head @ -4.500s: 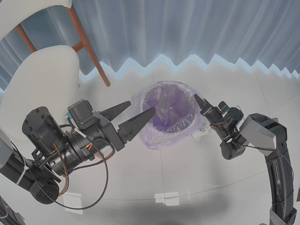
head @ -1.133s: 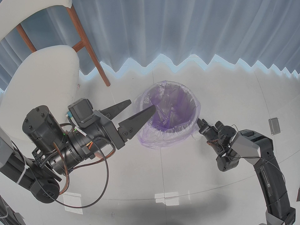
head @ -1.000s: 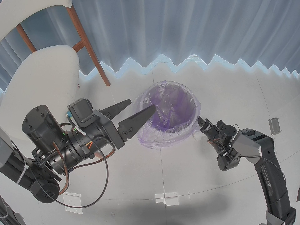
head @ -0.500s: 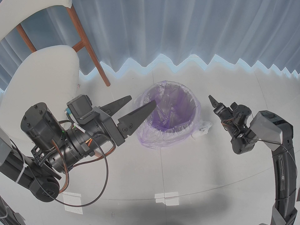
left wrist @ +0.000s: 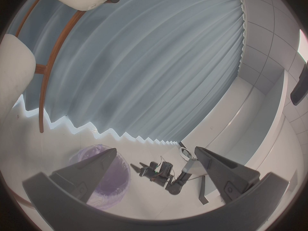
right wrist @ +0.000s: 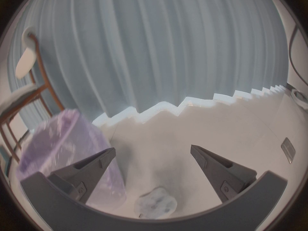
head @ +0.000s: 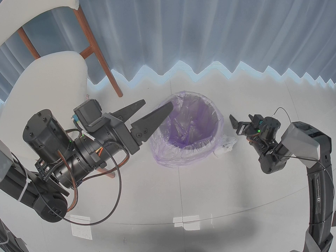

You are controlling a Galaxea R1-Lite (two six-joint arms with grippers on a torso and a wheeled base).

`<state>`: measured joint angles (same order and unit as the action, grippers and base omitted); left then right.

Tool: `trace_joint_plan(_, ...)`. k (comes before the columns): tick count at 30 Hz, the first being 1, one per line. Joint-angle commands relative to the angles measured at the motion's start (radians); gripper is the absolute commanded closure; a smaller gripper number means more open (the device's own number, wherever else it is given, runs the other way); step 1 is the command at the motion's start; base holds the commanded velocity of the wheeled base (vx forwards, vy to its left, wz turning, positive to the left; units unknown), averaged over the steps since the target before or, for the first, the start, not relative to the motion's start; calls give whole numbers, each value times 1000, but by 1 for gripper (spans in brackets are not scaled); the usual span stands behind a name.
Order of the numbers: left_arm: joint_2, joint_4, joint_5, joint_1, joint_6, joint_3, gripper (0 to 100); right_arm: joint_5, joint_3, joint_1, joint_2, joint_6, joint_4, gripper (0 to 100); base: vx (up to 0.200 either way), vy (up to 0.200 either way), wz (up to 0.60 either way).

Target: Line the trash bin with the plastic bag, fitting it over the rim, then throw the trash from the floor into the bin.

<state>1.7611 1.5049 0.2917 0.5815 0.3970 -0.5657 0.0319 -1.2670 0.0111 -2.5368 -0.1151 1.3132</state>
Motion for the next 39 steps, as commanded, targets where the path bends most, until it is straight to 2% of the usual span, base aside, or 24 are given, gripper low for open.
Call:
trace_joint_plan(1, 3, 0, -6, -11, 2, -19, 0, -15, 12, -46, -109, 32, 29, 0, 0, -200, 0)
trace_joint_plan(6, 3, 0, -6, -11, 5, -16, 0, -15, -5, -52, -105, 32, -58, 0, 0, -200, 0)
trace_joint_plan(12, -5, 0, -9, -5, 2, -13, 0, -15, -123, -56, -96, 32, -200, 0, 0, -200, 0)
trace_joint_plan(23, -25, 1, -9, -5, -10, 12, 0, -12, -258, -100, -151, 34, -368, 0, 0, 0, 0)
trace_joint_plan(39, -26, 1, -11, 1, -33, 26, 0, -21, -348, -171, -258, 29, -460, 0, 0, 0, 0)
